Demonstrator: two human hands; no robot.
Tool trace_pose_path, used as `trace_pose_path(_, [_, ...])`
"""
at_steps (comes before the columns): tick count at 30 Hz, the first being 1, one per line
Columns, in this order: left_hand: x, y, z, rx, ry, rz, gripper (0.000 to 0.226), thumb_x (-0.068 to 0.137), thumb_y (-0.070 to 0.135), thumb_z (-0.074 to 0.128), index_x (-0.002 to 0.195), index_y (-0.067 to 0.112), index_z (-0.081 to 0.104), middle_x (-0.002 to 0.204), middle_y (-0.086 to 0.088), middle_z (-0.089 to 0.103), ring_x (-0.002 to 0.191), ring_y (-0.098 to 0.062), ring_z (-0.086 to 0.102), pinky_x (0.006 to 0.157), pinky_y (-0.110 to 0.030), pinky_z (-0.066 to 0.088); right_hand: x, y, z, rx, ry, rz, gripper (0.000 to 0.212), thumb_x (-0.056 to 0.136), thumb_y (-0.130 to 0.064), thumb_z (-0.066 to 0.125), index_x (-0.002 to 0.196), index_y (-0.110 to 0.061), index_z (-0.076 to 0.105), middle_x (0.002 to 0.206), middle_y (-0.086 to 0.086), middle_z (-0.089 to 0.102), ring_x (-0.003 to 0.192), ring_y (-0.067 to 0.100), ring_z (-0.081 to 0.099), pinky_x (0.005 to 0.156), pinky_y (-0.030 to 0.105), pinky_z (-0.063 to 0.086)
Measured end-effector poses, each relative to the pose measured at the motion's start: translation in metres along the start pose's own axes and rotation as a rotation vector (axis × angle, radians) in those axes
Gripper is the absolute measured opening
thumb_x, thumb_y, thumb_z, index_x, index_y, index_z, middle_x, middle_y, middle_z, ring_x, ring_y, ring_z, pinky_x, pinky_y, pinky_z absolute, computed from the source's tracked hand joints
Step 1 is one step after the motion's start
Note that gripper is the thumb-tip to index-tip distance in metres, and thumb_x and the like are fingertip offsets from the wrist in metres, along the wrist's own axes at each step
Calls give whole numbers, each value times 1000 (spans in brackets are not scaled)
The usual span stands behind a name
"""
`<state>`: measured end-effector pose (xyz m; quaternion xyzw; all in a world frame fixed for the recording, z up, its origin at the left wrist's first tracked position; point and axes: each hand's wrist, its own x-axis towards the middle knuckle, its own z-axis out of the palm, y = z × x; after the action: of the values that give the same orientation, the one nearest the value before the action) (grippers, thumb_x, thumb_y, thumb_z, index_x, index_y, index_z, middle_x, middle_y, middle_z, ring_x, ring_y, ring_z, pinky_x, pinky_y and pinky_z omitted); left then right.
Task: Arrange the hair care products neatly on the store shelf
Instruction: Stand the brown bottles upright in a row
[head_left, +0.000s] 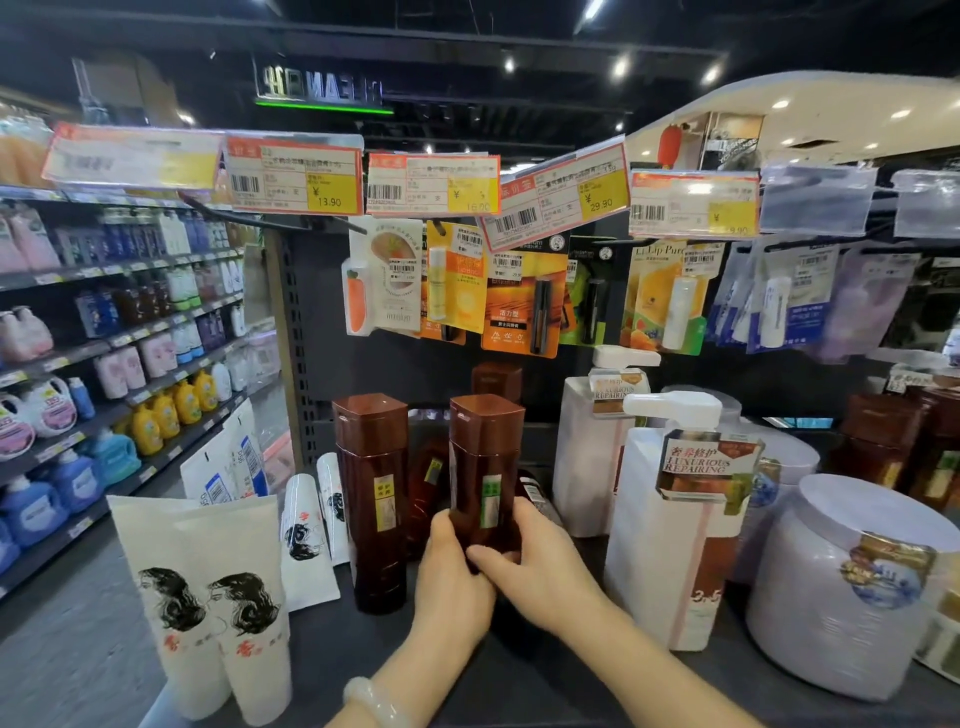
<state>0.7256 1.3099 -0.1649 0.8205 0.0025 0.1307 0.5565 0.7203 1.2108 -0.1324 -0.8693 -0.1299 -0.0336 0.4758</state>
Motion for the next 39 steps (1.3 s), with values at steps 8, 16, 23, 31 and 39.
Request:
trace_pose_path(8, [23,6,22,-20,76,-34,54,63,19,81,107,14,49,111,-8,55,101,-21,56,88,-34,49,1,12,-15,-696,41,232,53,89,-13,50,137,-9,29,132,16,42,121,31,46,99,35,40])
trace_pose_path(16, [25,3,22,-61,38,-13,56,66,21,80,112,16,47,109,-5,57,97,-17,55,79,-25,41,4,11,-1,-970,-65,349,61,91,-11,47,143,1,16,138,27,40,125,37,44,98,40,45])
trace_pose_path(23, [0,6,8,110,-31,-122,76,79,5,64,141,7,20,144,-12,28,132,-23,33,107,-27,28,-41,-30,-31,-887,-207,353,52,87,-17,51,134,-4,33,131,16,45,119,30,49,93,33,44])
trace_pose_path(31, [-45,19,11,157,-157,250,71,76,24,71,134,33,30,131,22,17,129,4,11,112,-20,13,-38,-94,-111,-807,-186,174,20,77,-33,67,89,-17,61,92,0,64,83,14,60,64,24,49])
trace_pose_path(39, [-31,18,17,79,-186,236,49,72,32,73,110,33,43,112,16,53,104,-3,51,83,-15,40,-5,-100,-105,-724,-105,55,40,83,-58,52,65,-22,50,68,-4,55,64,8,53,54,21,41])
